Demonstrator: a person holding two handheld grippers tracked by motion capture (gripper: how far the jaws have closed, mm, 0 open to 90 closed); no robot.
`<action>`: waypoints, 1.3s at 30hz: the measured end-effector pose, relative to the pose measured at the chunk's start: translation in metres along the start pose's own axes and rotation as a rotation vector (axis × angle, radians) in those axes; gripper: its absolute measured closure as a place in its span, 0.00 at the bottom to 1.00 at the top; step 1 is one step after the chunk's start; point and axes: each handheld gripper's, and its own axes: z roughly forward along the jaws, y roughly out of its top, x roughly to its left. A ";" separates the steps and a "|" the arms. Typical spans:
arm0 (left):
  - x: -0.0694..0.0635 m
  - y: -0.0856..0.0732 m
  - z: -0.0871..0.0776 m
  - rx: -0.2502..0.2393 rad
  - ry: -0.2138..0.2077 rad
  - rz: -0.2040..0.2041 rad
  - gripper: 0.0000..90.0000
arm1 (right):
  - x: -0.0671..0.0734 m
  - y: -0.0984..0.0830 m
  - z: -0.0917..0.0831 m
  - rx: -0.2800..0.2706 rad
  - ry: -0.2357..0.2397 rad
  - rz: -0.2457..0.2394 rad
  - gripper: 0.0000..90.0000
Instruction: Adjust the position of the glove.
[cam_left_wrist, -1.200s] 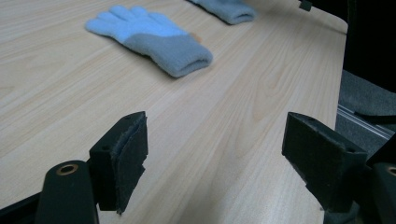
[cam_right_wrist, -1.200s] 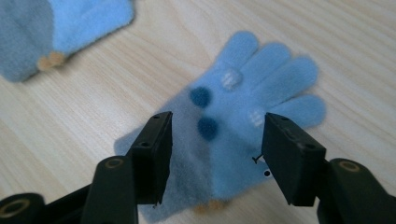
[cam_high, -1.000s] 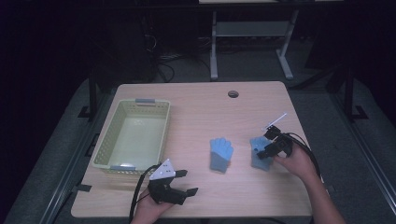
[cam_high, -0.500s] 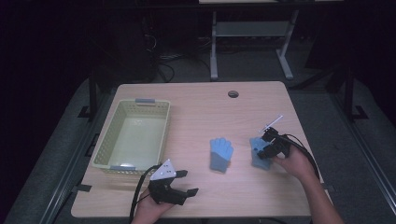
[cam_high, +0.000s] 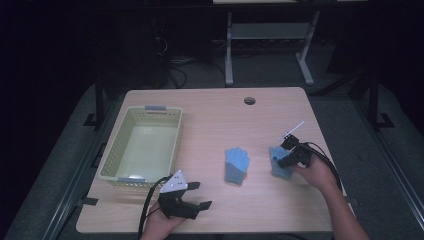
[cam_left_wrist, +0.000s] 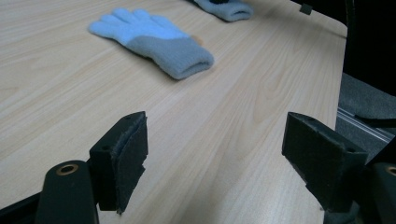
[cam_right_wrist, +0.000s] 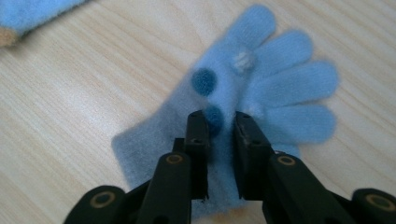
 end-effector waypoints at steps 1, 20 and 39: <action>0.000 0.000 0.000 0.000 0.000 0.001 0.25 | 0.000 0.000 0.000 0.003 -0.003 -0.001 0.88; 0.000 0.000 0.000 -0.002 0.004 0.002 0.25 | 0.013 0.008 -0.046 -0.087 0.008 -0.013 0.90; 0.001 0.000 -0.001 -0.014 0.006 -0.006 0.25 | 0.043 0.041 -0.074 -0.140 0.048 -0.045 0.90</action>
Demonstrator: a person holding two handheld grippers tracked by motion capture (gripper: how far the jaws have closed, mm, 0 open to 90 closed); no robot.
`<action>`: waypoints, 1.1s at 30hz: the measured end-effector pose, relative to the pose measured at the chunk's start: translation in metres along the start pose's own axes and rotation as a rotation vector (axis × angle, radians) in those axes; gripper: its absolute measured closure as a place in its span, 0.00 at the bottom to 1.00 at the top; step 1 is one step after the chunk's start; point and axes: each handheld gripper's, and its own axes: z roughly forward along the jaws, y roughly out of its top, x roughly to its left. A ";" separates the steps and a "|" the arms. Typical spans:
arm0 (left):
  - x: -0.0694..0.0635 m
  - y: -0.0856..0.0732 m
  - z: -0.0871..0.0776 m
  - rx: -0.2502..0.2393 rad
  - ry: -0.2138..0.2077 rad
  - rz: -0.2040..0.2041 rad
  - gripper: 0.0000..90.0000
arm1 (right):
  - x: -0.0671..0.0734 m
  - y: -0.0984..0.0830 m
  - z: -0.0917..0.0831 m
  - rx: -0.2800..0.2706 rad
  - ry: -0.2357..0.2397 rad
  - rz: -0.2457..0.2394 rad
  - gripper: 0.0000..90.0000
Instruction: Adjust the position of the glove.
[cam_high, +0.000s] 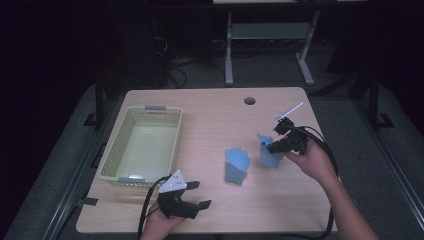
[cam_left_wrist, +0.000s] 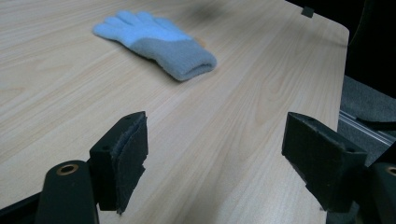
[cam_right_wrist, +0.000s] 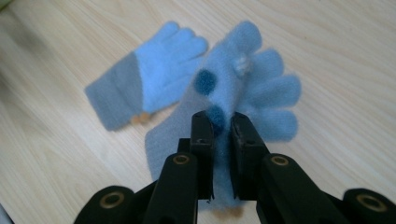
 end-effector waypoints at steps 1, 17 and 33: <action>0.000 0.000 0.000 -0.001 0.000 -0.001 0.25 | 0.003 0.004 0.000 -0.004 0.004 -0.001 0.90; -0.001 0.001 -0.001 0.001 0.001 0.009 0.25 | 0.024 0.026 0.010 0.000 0.028 -0.036 0.90; -0.002 0.001 -0.001 -0.003 -0.002 0.007 0.25 | 0.042 0.037 0.037 0.022 0.063 -0.052 0.90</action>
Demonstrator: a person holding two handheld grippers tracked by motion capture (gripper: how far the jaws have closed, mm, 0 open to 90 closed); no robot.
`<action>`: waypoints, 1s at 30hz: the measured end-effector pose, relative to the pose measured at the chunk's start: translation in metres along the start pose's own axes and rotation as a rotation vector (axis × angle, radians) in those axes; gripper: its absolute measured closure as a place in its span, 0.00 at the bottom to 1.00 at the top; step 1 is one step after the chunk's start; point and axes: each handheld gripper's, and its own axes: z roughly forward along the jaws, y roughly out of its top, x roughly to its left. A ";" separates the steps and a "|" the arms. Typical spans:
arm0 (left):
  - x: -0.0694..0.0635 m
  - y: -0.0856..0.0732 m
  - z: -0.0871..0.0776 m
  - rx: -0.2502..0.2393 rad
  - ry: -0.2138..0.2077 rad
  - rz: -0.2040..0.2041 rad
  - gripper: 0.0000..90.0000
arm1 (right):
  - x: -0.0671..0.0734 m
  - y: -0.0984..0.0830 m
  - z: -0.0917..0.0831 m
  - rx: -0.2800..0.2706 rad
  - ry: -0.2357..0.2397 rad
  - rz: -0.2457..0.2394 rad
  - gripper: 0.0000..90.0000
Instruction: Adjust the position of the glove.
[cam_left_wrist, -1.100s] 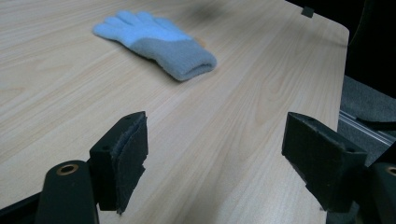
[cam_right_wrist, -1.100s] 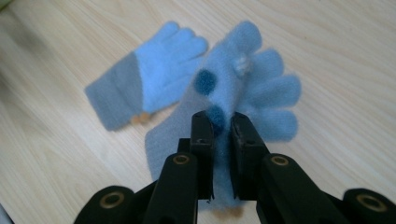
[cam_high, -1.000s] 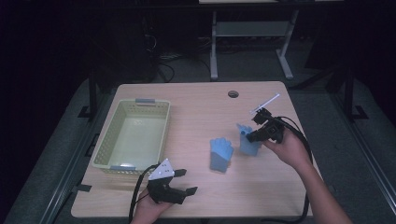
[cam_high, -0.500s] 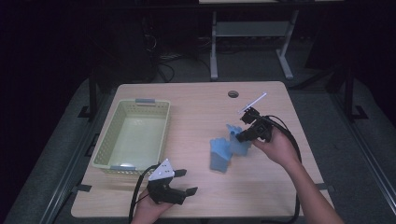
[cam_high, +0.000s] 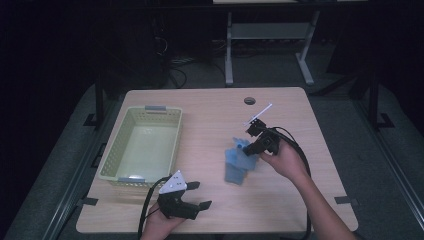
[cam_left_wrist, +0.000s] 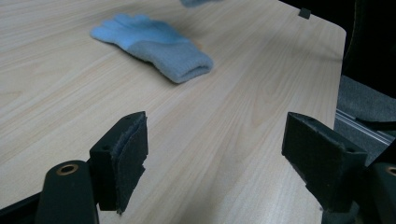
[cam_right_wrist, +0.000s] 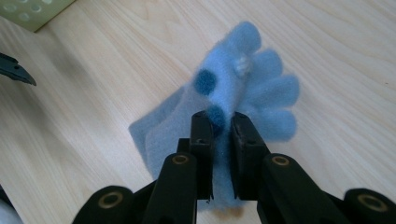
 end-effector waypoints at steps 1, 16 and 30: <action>0.000 0.000 0.000 -0.003 0.001 0.002 0.25 | 0.001 0.001 0.002 0.000 -0.002 -0.001 0.90; -0.001 0.000 0.000 -0.008 -0.001 -0.003 0.25 | 0.013 0.006 0.033 0.046 0.027 0.014 0.88; 0.000 0.000 -0.002 -0.014 -0.011 -0.016 0.25 | 0.016 0.004 0.056 0.081 0.031 0.029 0.85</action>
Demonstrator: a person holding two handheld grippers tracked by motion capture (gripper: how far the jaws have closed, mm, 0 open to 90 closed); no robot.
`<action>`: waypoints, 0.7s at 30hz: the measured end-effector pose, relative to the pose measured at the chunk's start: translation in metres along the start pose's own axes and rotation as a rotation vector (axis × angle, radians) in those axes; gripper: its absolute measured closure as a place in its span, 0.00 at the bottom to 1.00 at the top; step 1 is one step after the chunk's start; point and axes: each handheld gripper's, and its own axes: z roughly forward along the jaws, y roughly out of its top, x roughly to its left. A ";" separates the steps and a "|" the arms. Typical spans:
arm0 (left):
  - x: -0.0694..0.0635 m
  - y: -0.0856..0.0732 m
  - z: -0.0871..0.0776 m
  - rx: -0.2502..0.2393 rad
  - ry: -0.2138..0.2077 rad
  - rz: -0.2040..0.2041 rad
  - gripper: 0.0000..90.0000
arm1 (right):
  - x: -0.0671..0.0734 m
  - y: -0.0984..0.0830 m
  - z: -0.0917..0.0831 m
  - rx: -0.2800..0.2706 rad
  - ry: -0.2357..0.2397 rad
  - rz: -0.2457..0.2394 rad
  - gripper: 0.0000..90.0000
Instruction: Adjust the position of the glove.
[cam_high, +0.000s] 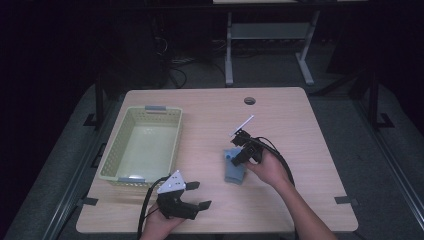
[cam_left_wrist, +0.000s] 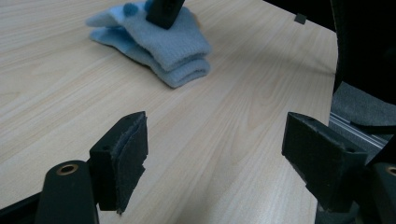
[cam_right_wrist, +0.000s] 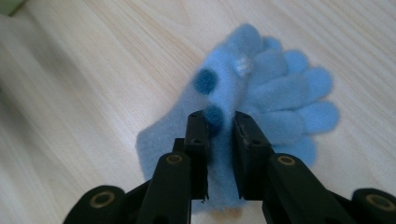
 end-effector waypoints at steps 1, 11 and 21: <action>0.000 0.000 0.000 -0.001 -0.001 -0.002 0.25 | 0.001 0.000 0.003 0.008 -0.004 -0.004 0.83; 0.000 0.000 0.000 -0.001 -0.001 -0.001 0.25 | -0.001 -0.002 0.007 0.003 -0.050 -0.003 0.65; -0.004 0.000 0.002 0.007 -0.031 -0.022 0.25 | -0.005 -0.006 0.013 -0.041 0.011 0.008 0.81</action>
